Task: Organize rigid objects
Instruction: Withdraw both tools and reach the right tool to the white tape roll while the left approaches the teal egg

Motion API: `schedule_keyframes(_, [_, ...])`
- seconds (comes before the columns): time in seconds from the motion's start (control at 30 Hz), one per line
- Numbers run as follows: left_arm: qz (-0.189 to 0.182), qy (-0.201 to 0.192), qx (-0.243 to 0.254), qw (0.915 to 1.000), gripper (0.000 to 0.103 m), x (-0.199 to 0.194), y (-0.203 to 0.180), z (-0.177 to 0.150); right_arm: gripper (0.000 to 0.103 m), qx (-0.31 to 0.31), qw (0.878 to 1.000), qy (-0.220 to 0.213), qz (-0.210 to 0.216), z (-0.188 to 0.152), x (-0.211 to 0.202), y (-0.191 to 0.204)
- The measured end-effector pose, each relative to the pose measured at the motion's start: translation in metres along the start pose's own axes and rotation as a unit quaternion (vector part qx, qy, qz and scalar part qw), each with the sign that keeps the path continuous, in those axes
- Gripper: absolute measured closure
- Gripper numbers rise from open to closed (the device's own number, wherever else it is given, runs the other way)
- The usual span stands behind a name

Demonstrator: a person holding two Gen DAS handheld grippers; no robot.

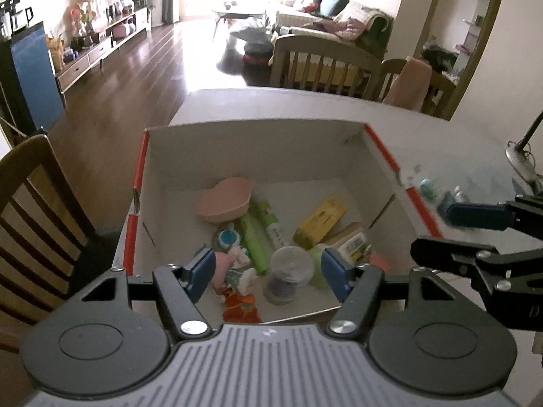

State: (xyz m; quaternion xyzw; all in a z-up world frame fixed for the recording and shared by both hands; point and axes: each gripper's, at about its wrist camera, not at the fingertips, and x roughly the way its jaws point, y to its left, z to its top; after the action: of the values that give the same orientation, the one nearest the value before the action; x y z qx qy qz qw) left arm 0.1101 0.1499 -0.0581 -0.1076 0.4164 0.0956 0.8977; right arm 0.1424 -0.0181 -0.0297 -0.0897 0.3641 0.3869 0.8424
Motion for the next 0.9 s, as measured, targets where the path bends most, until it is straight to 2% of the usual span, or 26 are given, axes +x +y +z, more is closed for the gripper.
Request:
schedule_keyframes(0.1, [-0.006, -0.009, 0.002, 0.9999, 0.034, -0.009, -0.011, 0.002, 0.038, 0.004, 1.0, -0.006, 0.005, -0.003, -0.011, -0.006])
schedule_keyframes(0.2, [-0.01, -0.018, 0.004, 0.9998, 0.023, -0.014, -0.025, 0.003, 0.034, 0.007, 1.0, -0.011, 0.005, -0.006, -0.021, -0.013])
schedule_keyframes(0.23, [-0.014, -0.023, 0.007, 0.9996, 0.022, -0.016, -0.029, 0.003, 0.034, 0.009, 1.0, -0.012, 0.005, -0.007, -0.024, -0.017])
schedule_keyframes(0.3, [-0.019, -0.027, 0.011, 0.9994, 0.022, -0.019, -0.039, 0.004, 0.03, 0.014, 1.0, -0.015, 0.005, -0.01, -0.031, -0.024])
schedule_keyframes(0.37, [-0.023, -0.03, 0.015, 0.9992, 0.022, -0.021, -0.05, 0.005, 0.019, 0.021, 1.0, -0.02, 0.001, -0.012, -0.04, -0.031])
schedule_keyframes(0.63, [-0.042, -0.041, 0.018, 0.9981, 0.018, -0.02, -0.087, 0.013, 0.004, 0.025, 0.998, -0.049, -0.014, -0.019, -0.073, -0.06])
schedule_keyframes(0.9, [-0.056, -0.048, 0.03, 0.9968, 0.015, -0.006, -0.133, 0.02, 0.002, 0.042, 0.997, -0.053, -0.034, -0.03, -0.087, -0.1])
